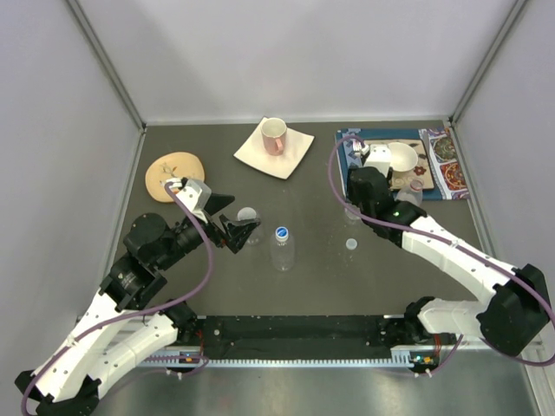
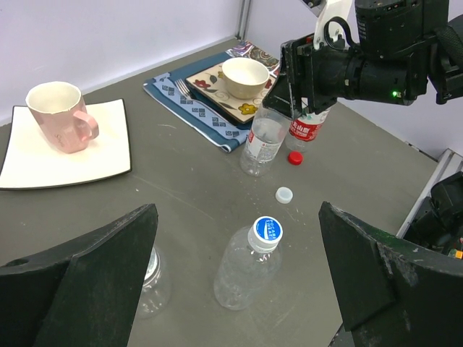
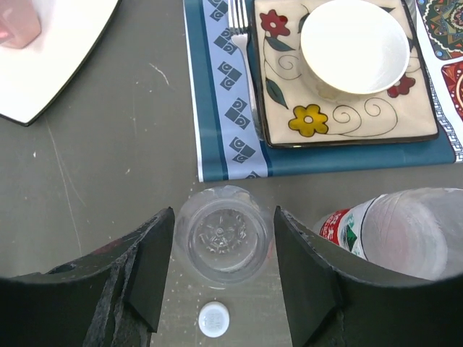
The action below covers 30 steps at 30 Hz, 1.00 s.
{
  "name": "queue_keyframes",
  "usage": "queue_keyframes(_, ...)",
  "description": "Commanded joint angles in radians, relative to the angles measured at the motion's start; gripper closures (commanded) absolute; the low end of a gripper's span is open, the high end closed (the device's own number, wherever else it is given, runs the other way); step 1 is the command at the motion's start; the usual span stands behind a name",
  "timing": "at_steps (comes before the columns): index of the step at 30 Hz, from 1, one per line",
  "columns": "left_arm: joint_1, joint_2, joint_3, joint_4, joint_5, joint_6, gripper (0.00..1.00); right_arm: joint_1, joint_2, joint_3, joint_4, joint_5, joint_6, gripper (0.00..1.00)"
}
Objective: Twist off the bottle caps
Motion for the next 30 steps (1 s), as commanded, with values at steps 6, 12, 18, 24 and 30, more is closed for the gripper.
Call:
queue_keyframes(6,-0.001,0.004,-0.003,0.054,0.017,-0.014,0.01,-0.003,-0.033,0.040,-0.025,-0.022,0.008,0.37)
queue_keyframes(12,-0.003,0.003,-0.003,0.054,0.020,-0.016,0.01,-0.003,-0.027,0.069,-0.035,-0.022,-0.002,0.32)
queue_keyframes(18,-0.003,0.001,-0.004,0.056,0.022,-0.017,0.01,-0.003,-0.026,0.083,-0.039,-0.020,-0.010,0.31)
queue_keyframes(24,-0.003,0.003,-0.004,0.054,0.022,-0.016,0.01,-0.003,-0.021,0.092,-0.041,-0.020,-0.015,0.32)
queue_keyframes(30,-0.003,0.003,-0.007,0.055,0.020,-0.016,0.01,-0.003,-0.023,0.086,-0.041,-0.023,-0.015,0.46)
